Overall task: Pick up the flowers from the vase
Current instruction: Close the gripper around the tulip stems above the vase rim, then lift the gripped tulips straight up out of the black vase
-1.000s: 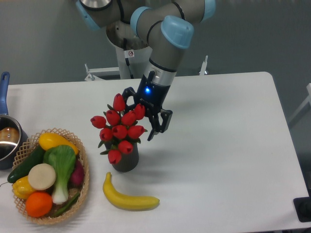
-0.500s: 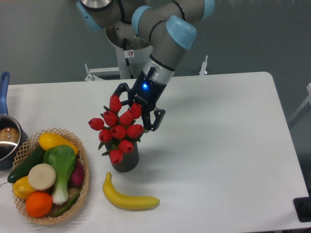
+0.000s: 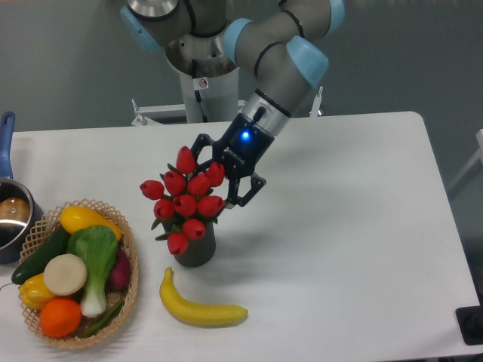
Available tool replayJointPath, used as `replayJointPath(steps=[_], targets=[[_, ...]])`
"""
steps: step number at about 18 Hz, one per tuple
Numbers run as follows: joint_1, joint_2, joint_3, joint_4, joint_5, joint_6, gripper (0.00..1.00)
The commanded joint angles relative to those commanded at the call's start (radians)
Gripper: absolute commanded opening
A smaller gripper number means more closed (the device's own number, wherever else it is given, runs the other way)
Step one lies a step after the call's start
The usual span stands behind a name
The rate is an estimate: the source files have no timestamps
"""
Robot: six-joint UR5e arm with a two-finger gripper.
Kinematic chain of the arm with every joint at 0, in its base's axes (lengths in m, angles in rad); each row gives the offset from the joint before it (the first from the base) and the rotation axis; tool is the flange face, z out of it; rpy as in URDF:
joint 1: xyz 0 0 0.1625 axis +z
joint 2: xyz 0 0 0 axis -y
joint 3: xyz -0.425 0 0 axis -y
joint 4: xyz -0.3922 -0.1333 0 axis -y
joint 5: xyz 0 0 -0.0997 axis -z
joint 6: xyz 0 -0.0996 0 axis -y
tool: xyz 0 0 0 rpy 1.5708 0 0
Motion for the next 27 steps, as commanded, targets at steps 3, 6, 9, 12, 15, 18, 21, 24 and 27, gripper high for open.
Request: replayJointPath(steps=[3, 6, 9, 12, 15, 18, 21, 24, 27], targets=[[-0.006, 0.005, -0.020, 0.003, -0.002, 0.023, 0.18], [-0.005, 0.008, -0.022, 0.003, -0.003, 0.048, 0.04], [0.000, 0.034, -0.031, 0.002, -0.003, 0.045, 0.00], [0.011, 0.061, -0.034, 0.000, -0.008, 0.028, 0.00], [0.012, 0.100, -0.034, 0.000, -0.026, -0.033, 0.00], [0.017, 0.129, -0.028, -0.002, -0.077, -0.069, 0.00], [0.029, 0.146, -0.005, -0.002, -0.109, -0.130, 0.00], [0.049, 0.158, 0.027, -0.003, -0.112, -0.211, 0.00], [0.067, 0.169, 0.079, -0.003, -0.112, -0.334, 0.00]])
